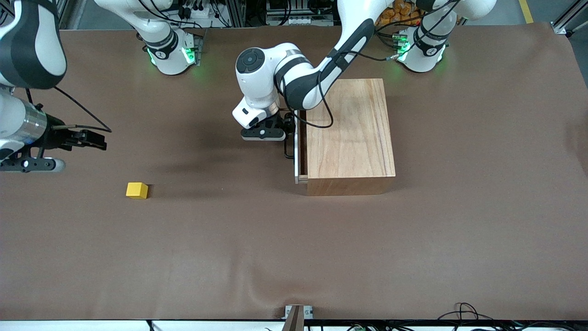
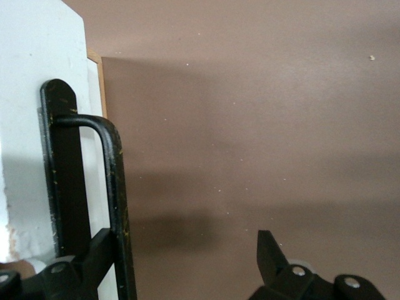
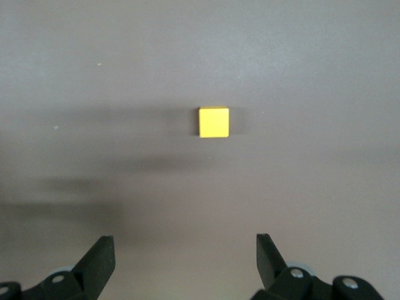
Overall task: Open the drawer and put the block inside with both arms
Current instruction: 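Pull the drawer open with the left gripper while the right gripper reaches the cube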
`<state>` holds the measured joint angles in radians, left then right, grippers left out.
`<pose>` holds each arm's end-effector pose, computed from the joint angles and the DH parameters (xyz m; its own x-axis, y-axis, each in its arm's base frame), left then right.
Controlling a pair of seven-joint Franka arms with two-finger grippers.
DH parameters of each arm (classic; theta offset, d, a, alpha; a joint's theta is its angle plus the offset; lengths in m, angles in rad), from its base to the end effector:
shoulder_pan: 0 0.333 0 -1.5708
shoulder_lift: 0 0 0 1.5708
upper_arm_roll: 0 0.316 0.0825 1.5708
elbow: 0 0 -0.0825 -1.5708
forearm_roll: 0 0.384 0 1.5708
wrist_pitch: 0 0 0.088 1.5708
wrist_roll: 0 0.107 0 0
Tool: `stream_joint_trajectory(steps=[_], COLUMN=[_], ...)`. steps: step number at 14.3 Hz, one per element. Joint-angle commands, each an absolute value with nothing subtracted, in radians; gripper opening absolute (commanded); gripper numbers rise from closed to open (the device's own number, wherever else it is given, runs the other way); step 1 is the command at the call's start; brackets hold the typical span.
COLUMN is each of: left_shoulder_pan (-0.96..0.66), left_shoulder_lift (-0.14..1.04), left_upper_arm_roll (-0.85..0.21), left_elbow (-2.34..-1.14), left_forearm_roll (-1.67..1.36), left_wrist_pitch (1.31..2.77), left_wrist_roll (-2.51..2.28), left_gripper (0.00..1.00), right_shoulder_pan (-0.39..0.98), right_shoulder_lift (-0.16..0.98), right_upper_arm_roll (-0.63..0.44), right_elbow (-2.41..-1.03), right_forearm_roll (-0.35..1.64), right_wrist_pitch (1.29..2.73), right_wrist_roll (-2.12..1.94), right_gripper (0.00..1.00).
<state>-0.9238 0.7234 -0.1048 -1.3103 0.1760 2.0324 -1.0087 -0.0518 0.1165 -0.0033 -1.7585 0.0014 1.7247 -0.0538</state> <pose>0.4053 -0.6189 0.3126 0.9945 -0.0734 0.0751 -0.0701 -0.9965 -0.0465 0.5799 -0.0318 0.4820 0.9888 -0.0009 -0.1495 -0.0023 -1.0000 -0.0090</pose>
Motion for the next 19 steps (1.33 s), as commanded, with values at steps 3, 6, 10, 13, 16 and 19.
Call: stream_joint_trajectory(steps=[3, 6, 10, 13, 16, 19], left_shoulder_pan=[-0.943, -0.953, -0.963, -0.965, -0.969, -0.986], left_shoulder_lift=[0.750, 0.765, 0.769, 0.769, 0.770, 0.779], left_upper_arm_roll=[-0.103, -0.103, -0.104, -0.104, -0.104, -0.101], left_elbow=[-1.282, -1.282, -1.278, -1.269, -1.269, -1.269], left_forearm_roll=[0.155, 0.155, 0.153, 0.149, 0.146, 0.121], left_wrist_pitch=[2.089, 2.115, 2.134, 2.152, 2.178, 2.232], left_wrist_roll=[-1.019, -1.019, -1.019, -1.019, -1.020, -1.022], left_gripper=[1.00, 1.00, 1.00, 1.00, 1.00, 1.00], right_shoulder_pan=[-0.121, -0.141, -0.112, -0.114, -0.117, -0.123], right_shoulder_lift=[0.267, 0.365, 0.394, 0.394, 0.417, 0.462], right_upper_arm_roll=[0.008, 0.009, 0.011, 0.011, 0.011, 0.011], right_elbow=[-1.787, -1.789, -1.920, -2.038, -2.074, -2.074], right_forearm_roll=[0.006, 0.014, 0.014, 0.014, 0.014, 0.014], right_wrist_pitch=[1.895, 2.032, 2.248, 2.431, 2.526, 2.537], right_wrist_roll=[-0.197, -0.296, -0.295, -0.295, -0.295, -0.291], right_gripper=[1.00, 1.00, 1.00, 1.00, 1.00, 1.00])
